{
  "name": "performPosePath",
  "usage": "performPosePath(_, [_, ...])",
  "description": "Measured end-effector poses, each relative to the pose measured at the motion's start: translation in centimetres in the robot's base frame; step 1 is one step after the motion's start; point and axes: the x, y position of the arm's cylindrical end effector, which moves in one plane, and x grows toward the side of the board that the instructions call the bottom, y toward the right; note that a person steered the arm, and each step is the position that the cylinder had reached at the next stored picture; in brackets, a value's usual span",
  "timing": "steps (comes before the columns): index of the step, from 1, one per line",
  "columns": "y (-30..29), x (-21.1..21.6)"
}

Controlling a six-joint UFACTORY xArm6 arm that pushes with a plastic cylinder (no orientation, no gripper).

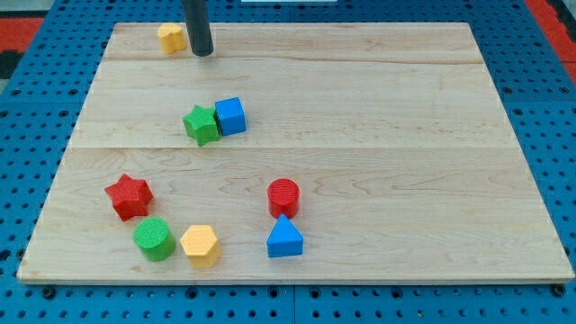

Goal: Place the red star at the top center

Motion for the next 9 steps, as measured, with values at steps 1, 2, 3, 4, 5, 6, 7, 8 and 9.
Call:
performPosePath(1, [0.0, 0.0])
performPosePath(2, [0.1, 0.4])
performPosePath(3, [-1.2, 3.2])
performPosePath(4, [-4.3, 8.4])
performPosePath(5, [-6.0, 14.6])
performPosePath(6, [-13.4, 18.0])
performPosePath(7, [-13.9, 26.7])
performPosePath(8, [-10.4, 28.0])
performPosePath(9, [-2.4, 26.4])
